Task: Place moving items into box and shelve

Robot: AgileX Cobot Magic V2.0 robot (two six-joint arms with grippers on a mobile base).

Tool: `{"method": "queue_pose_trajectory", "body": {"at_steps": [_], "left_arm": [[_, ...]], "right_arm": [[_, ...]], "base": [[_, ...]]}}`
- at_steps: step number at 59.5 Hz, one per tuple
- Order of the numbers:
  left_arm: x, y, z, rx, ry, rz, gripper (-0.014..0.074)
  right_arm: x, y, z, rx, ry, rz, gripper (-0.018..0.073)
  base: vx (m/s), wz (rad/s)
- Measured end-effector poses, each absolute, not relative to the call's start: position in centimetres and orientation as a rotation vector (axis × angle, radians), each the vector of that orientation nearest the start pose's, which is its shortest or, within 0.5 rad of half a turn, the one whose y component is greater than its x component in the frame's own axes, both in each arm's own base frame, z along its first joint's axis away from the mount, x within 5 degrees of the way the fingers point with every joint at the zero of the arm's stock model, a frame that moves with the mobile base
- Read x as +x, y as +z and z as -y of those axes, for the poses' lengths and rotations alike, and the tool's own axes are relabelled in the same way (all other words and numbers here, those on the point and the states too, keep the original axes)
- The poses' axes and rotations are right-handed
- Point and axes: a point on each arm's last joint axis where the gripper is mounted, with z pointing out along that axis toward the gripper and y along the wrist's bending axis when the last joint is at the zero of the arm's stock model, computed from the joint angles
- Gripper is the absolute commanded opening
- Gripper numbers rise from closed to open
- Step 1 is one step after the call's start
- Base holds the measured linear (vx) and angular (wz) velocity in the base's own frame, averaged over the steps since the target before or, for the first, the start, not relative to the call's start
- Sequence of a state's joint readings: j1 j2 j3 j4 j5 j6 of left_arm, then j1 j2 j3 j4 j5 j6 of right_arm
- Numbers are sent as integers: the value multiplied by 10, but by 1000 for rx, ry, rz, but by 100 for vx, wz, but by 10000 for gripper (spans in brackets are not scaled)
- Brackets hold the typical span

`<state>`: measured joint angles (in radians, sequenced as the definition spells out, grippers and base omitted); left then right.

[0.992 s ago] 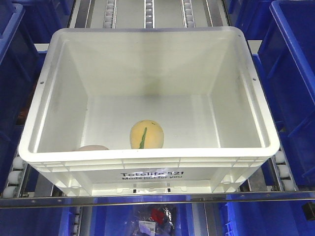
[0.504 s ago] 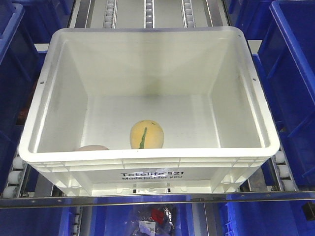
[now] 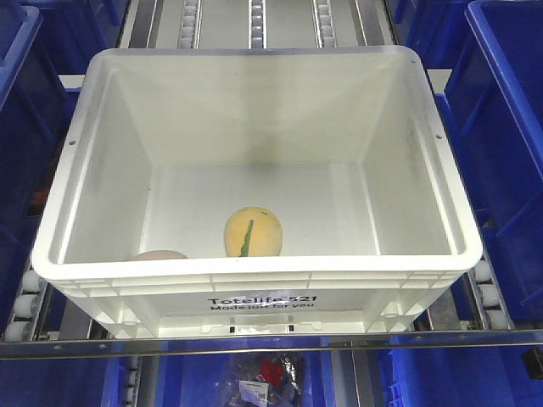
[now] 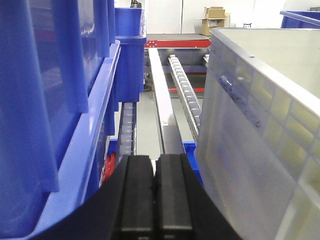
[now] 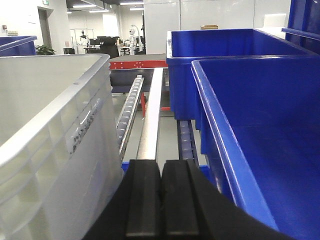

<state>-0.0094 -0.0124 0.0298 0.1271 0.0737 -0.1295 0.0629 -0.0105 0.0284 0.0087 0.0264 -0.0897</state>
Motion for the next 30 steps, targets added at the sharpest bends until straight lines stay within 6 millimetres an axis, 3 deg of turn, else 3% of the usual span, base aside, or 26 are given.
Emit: {"method": "queue_pose_trajectory", "body": {"at_steps": [30], "left_arm": [[57,197,0,-2,-2,-1574,-22]], "right_arm": [[57,202,-4,-126,-31,-1522,-13]], "base": [[0,0]]}}
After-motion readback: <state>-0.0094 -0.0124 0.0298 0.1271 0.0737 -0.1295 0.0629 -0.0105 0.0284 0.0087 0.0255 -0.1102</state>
